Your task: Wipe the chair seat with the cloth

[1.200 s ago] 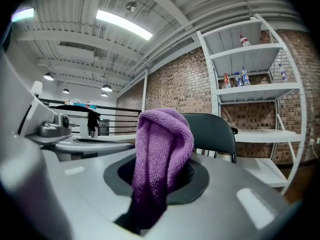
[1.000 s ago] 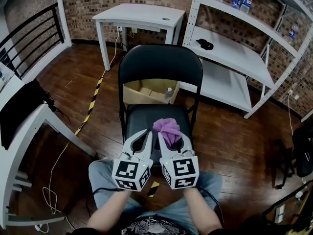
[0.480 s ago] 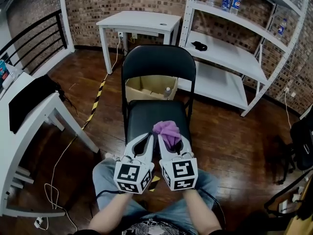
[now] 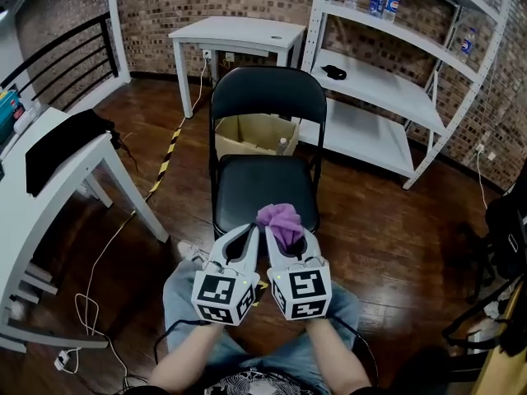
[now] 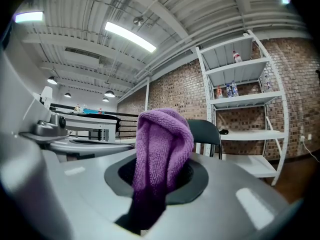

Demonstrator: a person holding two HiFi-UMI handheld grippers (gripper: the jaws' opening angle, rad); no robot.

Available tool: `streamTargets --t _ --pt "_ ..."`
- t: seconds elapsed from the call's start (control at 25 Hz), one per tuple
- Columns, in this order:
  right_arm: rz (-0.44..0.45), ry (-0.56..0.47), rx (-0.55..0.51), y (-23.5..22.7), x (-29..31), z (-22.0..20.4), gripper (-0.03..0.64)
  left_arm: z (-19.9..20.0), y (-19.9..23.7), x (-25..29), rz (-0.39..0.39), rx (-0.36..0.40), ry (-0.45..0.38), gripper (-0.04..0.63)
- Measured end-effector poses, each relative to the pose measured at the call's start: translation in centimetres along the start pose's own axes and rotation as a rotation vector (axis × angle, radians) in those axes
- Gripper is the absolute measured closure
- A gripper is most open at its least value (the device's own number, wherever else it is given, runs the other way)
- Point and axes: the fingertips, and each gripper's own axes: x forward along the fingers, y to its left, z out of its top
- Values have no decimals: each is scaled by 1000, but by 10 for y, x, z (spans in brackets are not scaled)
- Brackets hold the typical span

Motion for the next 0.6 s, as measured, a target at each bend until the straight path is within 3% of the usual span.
streamTargets --t 0.6 --pt "2 -2 6 18 -31 0 534 -3 -18 -34 1 -6 -1 589"
